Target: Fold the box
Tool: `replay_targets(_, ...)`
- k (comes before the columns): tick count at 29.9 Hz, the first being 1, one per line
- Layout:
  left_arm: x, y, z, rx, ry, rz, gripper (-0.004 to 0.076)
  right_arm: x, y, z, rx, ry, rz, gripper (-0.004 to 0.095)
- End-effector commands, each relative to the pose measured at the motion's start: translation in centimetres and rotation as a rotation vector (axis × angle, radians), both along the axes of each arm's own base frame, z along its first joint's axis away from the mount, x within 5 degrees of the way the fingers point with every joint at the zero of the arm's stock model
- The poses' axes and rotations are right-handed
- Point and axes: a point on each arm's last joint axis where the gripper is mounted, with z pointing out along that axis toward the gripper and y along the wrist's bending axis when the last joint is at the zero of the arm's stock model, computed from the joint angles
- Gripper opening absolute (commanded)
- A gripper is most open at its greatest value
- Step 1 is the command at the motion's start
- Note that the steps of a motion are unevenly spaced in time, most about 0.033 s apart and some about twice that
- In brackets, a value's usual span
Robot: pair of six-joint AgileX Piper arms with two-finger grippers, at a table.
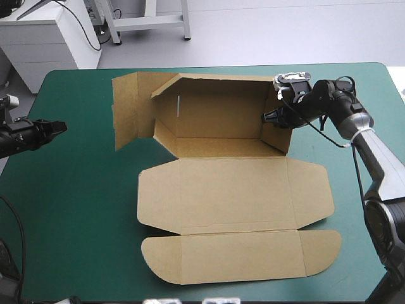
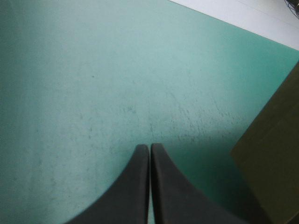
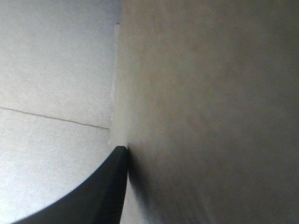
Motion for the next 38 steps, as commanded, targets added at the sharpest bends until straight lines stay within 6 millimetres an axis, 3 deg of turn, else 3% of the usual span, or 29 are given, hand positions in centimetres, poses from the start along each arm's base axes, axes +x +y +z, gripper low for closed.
replay_targets(1,0.0,-0.3,1.8,-0.049,-0.075,0.023,-0.0008,-0.9,-0.5,4.8,0.035,-0.082,-0.06,-0.0014)
replay_targets(6,0.0,-0.2,1.8,-0.05,-0.079,0.031,-0.0008,-1.9,-0.8,6.4,0.018,0.001,-0.069,-0.0013)
replay_targets(10,0.0,-0.2,1.8,-0.051,-0.08,0.031,-0.0008,-2.8,-1.2,6.1,-0.042,0.118,-0.072,-0.0013)
replay_targets(15,0.0,-0.5,2.1,-0.096,-0.096,0.018,-0.0008,-3.0,-0.6,6.0,-0.006,0.133,-0.083,-0.0013)
replay_targets(22,0.0,-0.6,2.0,-0.094,-0.089,0.006,-0.0008,-2.0,1.5,3.9,-0.003,0.197,-0.065,-0.0012)
replay_targets(32,0.0,-0.6,2.0,-0.094,-0.089,0.006,-0.0008,0.4,1.7,-0.2,-0.068,0.284,-0.07,-0.0012)
replay_targets(38,0.0,-0.6,2.0,-0.094,-0.089,0.006,-0.0008,2.1,1.8,0.4,-0.076,0.199,-0.085,-0.0014)
